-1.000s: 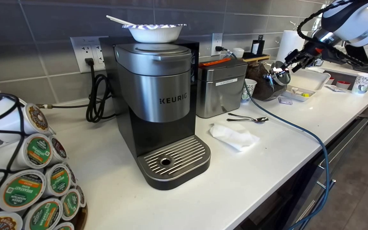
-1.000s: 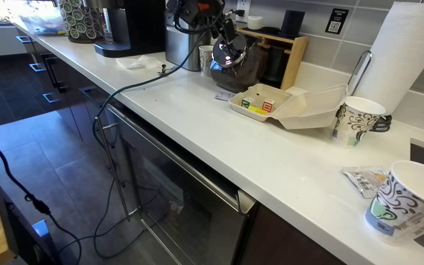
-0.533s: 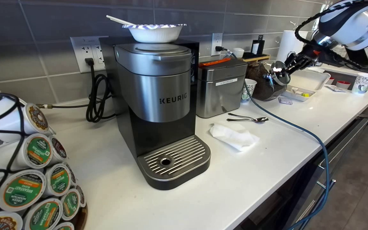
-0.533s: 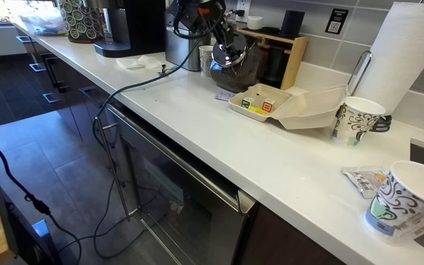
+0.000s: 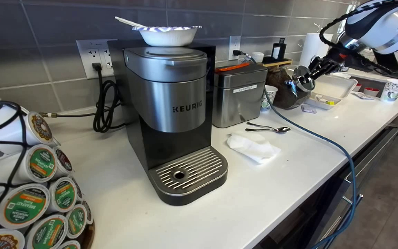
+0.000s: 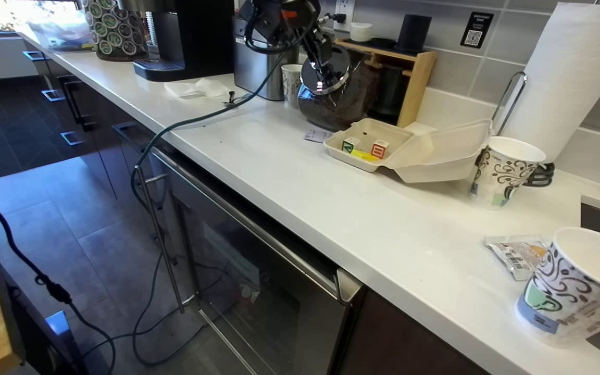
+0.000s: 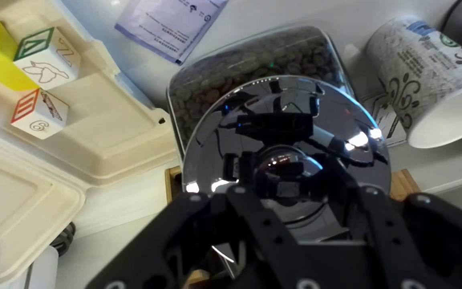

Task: Remove the lid from the jug

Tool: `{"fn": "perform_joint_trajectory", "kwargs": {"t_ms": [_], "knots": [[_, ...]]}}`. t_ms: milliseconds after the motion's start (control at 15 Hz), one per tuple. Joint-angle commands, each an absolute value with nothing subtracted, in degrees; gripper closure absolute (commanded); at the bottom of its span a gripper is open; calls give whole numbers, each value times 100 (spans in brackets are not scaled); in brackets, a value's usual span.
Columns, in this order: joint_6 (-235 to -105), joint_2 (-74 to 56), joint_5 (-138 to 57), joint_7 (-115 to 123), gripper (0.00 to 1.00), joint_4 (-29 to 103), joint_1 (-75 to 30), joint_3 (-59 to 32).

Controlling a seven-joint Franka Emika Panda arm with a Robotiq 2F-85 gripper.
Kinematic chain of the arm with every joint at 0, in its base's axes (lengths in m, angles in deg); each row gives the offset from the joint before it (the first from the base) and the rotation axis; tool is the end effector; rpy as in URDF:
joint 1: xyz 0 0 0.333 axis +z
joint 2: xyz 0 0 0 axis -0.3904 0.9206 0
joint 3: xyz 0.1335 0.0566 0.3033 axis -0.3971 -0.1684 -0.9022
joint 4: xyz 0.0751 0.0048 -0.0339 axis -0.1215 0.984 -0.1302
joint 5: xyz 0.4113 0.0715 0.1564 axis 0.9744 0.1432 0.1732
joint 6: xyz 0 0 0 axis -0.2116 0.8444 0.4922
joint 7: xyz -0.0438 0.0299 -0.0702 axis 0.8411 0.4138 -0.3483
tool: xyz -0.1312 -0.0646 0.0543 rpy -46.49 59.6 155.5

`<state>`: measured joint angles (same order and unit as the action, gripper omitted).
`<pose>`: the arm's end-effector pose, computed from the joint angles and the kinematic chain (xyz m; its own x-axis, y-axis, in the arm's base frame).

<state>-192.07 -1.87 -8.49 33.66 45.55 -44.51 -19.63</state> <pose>0.7258 -0.2696 0.3396 0.7600 -0.3178 0.5669 -0.2543 -0.9482 -0.1905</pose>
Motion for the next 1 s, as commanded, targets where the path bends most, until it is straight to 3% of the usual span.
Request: {"fn": "perform_joint_trajectory", "kwargs": {"t_ms": [0,533,933], "knots": [[-19329,-494,-862,3331,79,4859,-4580,-1973],[-19237,-1127,-627,3422,79,5208,-4792,-1937],[-18993,-884,-3090,1718,79,5047,-4144,-505]]}}
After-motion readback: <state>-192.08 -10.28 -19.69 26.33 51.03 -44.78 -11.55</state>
